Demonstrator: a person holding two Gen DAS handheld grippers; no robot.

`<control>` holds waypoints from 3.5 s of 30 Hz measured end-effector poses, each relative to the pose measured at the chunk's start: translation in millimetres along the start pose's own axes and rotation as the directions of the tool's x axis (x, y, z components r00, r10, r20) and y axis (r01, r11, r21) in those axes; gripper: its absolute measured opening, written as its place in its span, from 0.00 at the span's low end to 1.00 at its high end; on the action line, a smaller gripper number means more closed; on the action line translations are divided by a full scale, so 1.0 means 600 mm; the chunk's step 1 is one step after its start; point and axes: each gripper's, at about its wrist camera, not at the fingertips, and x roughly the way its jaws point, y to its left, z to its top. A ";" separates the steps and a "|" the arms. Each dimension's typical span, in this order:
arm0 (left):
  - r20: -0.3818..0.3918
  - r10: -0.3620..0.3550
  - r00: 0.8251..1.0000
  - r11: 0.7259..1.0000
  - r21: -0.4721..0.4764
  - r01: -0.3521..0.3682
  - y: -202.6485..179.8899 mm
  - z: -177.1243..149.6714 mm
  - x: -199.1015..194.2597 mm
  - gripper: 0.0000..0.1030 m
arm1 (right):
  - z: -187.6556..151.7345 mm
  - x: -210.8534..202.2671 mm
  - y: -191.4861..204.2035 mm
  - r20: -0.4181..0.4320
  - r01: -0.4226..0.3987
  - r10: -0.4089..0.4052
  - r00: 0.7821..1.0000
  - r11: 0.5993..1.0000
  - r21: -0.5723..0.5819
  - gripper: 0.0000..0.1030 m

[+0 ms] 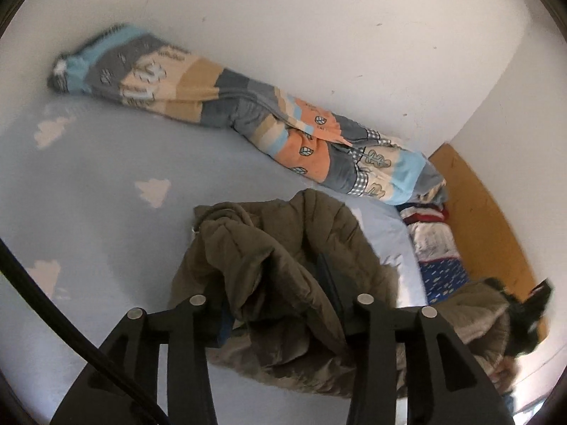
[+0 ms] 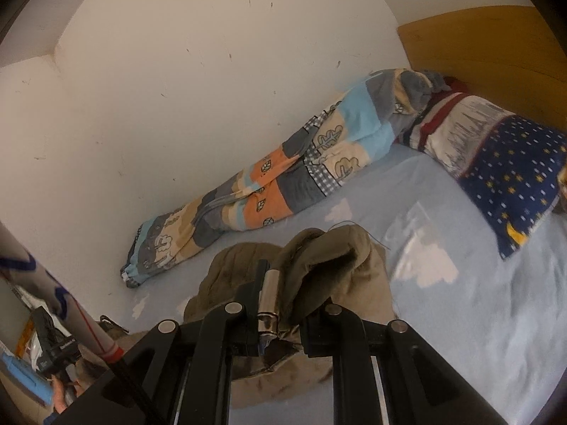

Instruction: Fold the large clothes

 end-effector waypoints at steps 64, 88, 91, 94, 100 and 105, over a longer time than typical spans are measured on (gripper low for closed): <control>-0.081 0.238 0.968 0.913 0.359 -0.194 -0.118 -0.079 0.517 0.72 | -0.132 0.459 -0.110 -0.386 0.135 -0.264 0.884 0.934 -0.330 0.89; 0.065 0.341 0.938 0.906 0.245 -0.347 -0.054 -0.184 0.176 0.71 | -0.191 0.220 0.075 -0.323 0.026 -0.071 0.944 0.989 -0.142 0.66; 0.050 0.372 0.927 0.902 0.218 -0.373 -0.026 -0.179 0.203 0.71 | -0.211 0.224 0.091 -0.311 0.048 -0.096 0.946 0.986 -0.159 0.62; 0.021 0.372 0.928 0.912 0.179 -0.370 -0.005 -0.163 0.228 0.71 | -0.222 0.255 0.085 -0.316 0.071 -0.134 0.939 0.976 -0.204 0.57; 0.039 0.423 0.905 0.883 0.207 -0.422 -0.008 -0.164 0.256 0.71 | -0.233 0.325 0.053 -0.390 0.096 -0.174 0.904 0.973 -0.212 0.56; 0.065 0.495 0.866 0.824 0.282 -0.492 -0.023 -0.176 0.283 0.72 | -0.251 0.354 0.056 -0.403 0.124 -0.235 0.884 0.951 -0.282 0.57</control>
